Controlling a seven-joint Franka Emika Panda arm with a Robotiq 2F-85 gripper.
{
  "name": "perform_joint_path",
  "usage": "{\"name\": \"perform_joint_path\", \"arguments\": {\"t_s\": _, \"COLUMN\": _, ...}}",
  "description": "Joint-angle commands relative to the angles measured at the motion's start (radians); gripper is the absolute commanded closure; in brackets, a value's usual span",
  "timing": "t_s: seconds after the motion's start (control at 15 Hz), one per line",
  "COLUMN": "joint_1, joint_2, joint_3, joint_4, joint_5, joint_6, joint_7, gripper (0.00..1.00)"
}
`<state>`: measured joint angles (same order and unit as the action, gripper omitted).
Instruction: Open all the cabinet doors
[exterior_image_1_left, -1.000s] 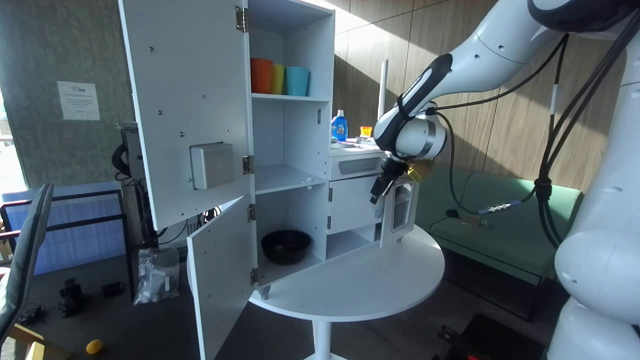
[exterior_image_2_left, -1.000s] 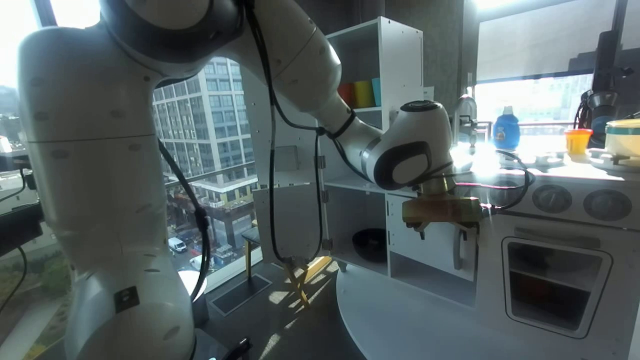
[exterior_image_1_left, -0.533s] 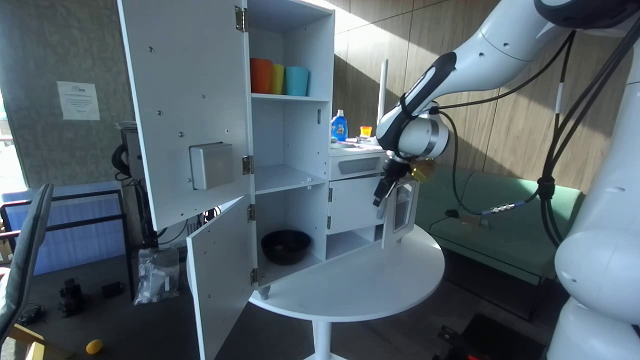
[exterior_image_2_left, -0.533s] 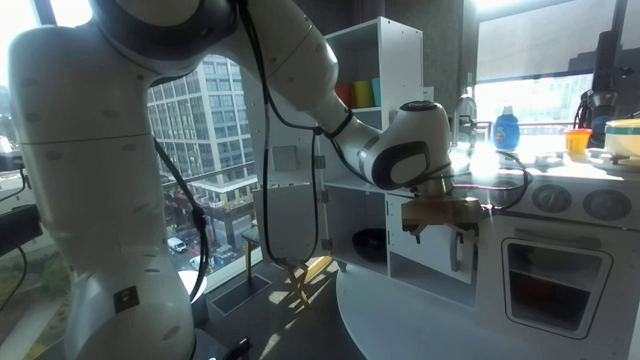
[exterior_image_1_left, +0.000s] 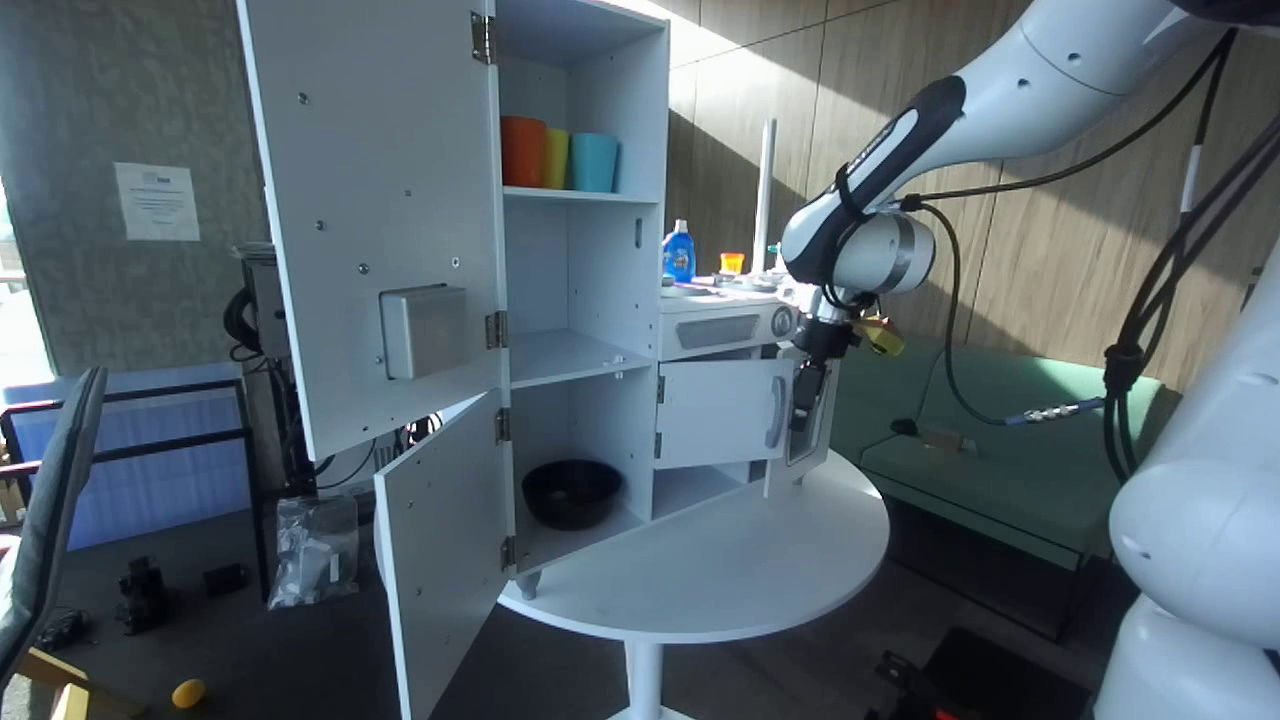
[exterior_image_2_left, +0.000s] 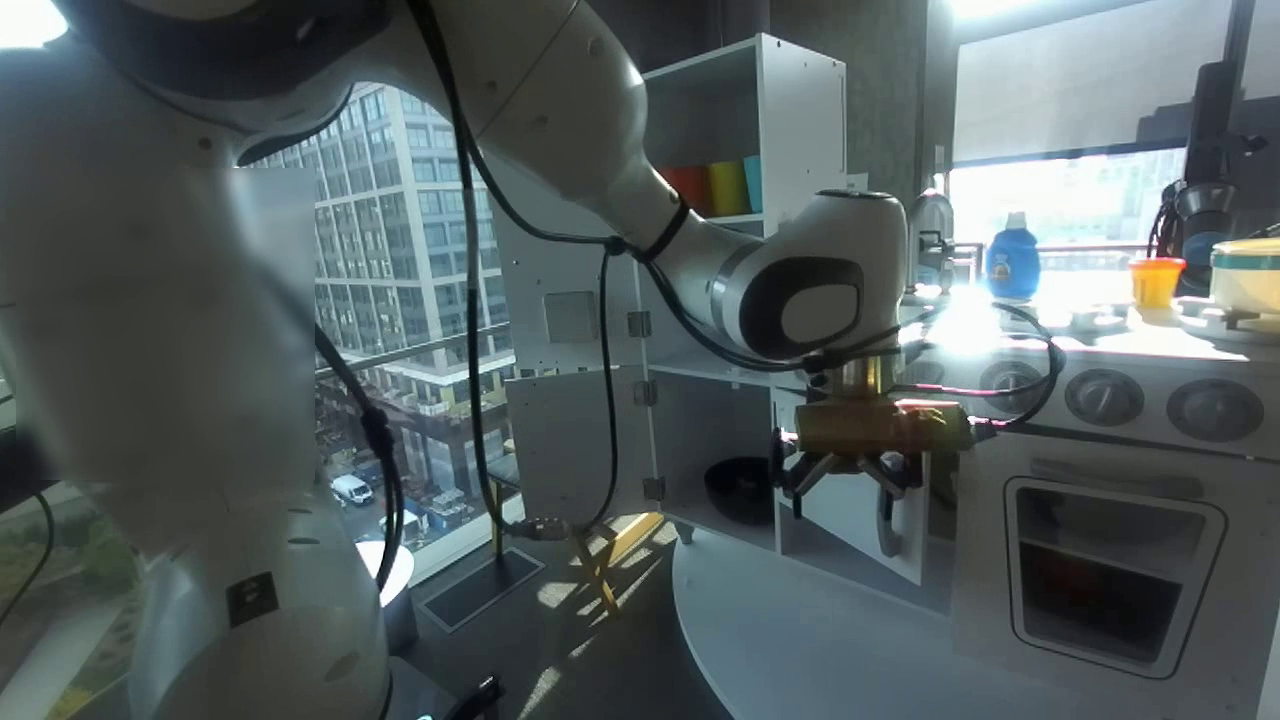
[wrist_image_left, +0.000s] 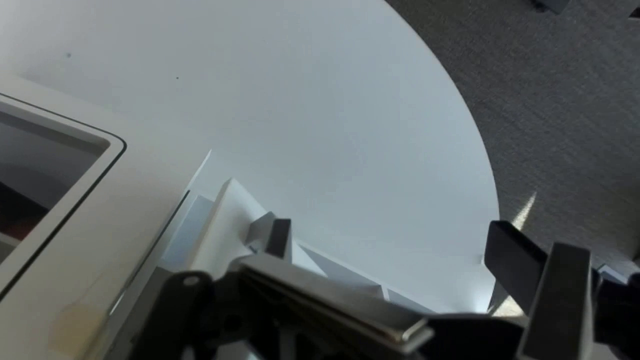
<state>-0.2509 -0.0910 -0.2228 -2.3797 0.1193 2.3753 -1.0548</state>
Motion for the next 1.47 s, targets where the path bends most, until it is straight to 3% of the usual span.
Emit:
{"name": "perform_joint_path", "arguments": {"t_s": 0.0, "joint_1": -0.017, "joint_2": -0.064, "joint_3": 0.011, "joint_4": -0.022, "joint_5": -0.275, "joint_6": -0.046, "joint_7": 0.243, "gripper": 0.0}}
{"name": "perform_joint_path", "arguments": {"t_s": 0.13, "joint_1": -0.017, "joint_2": -0.083, "joint_3": 0.011, "joint_4": -0.015, "joint_5": -0.404, "joint_6": -0.022, "joint_7": 0.397, "gripper": 0.0}}
{"name": "perform_joint_path", "arguments": {"t_s": 0.27, "joint_1": -0.013, "joint_2": -0.102, "joint_3": 0.01, "joint_4": 0.016, "joint_5": -0.452, "joint_6": -0.059, "joint_7": 0.538, "gripper": 0.0}}
{"name": "perform_joint_path", "arguments": {"t_s": 0.67, "joint_1": 0.003, "joint_2": -0.186, "joint_3": 0.007, "joint_4": 0.101, "joint_5": -0.376, "joint_6": -0.21, "joint_7": 0.795, "gripper": 0.0}}
{"name": "perform_joint_path", "arguments": {"t_s": 1.0, "joint_1": 0.014, "joint_2": -0.137, "joint_3": 0.041, "joint_4": 0.183, "joint_5": -0.328, "joint_6": -0.239, "joint_7": 1.075, "gripper": 0.0}}
{"name": "perform_joint_path", "arguments": {"t_s": 1.13, "joint_1": 0.019, "joint_2": -0.115, "joint_3": 0.047, "joint_4": 0.188, "joint_5": -0.354, "joint_6": -0.176, "joint_7": 1.095, "gripper": 0.0}}
{"name": "perform_joint_path", "arguments": {"t_s": 1.4, "joint_1": 0.024, "joint_2": -0.071, "joint_3": 0.043, "joint_4": 0.19, "joint_5": -0.419, "joint_6": -0.076, "joint_7": 1.017, "gripper": 0.0}}
